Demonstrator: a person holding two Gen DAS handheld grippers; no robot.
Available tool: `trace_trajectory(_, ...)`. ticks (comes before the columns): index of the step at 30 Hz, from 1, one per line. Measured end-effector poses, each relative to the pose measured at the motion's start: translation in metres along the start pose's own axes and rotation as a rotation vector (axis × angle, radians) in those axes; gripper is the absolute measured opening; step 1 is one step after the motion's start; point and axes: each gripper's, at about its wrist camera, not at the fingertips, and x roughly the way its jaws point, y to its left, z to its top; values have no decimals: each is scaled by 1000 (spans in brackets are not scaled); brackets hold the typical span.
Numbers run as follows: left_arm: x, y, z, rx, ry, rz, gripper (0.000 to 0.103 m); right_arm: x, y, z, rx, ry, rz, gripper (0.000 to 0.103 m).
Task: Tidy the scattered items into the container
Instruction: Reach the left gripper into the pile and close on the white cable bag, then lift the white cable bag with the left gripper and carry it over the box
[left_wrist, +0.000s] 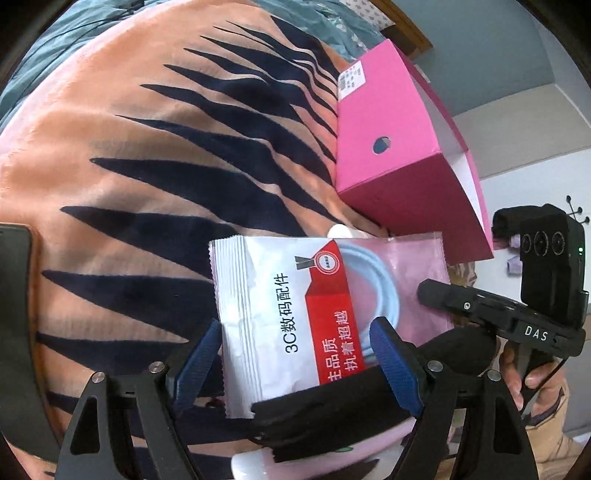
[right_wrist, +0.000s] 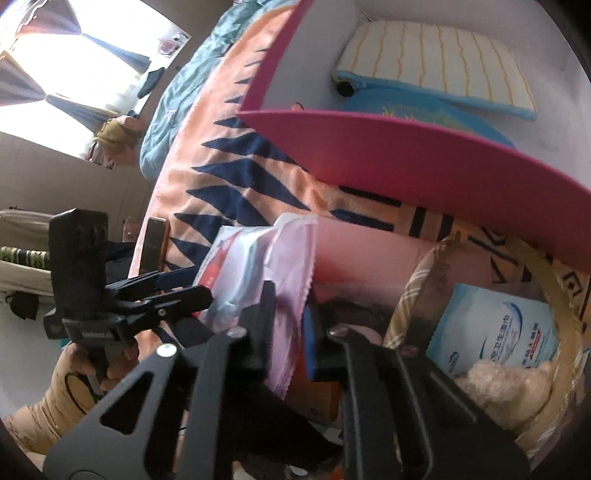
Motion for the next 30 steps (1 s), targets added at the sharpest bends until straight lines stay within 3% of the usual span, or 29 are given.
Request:
trace_trajectory(6,-6,-8,3,-7,-29,-61,50,-20,21,-2,-143,-71,-96,12)
trace_trajectory(10,-12,-17,6,11,-48,-70,42,-31,21,-3,-169,-112,-116,10)
trace_trajectory(30,-65,-94,10,209,-201,-49,37,-113,28,-29,-196,-325,-81,9)
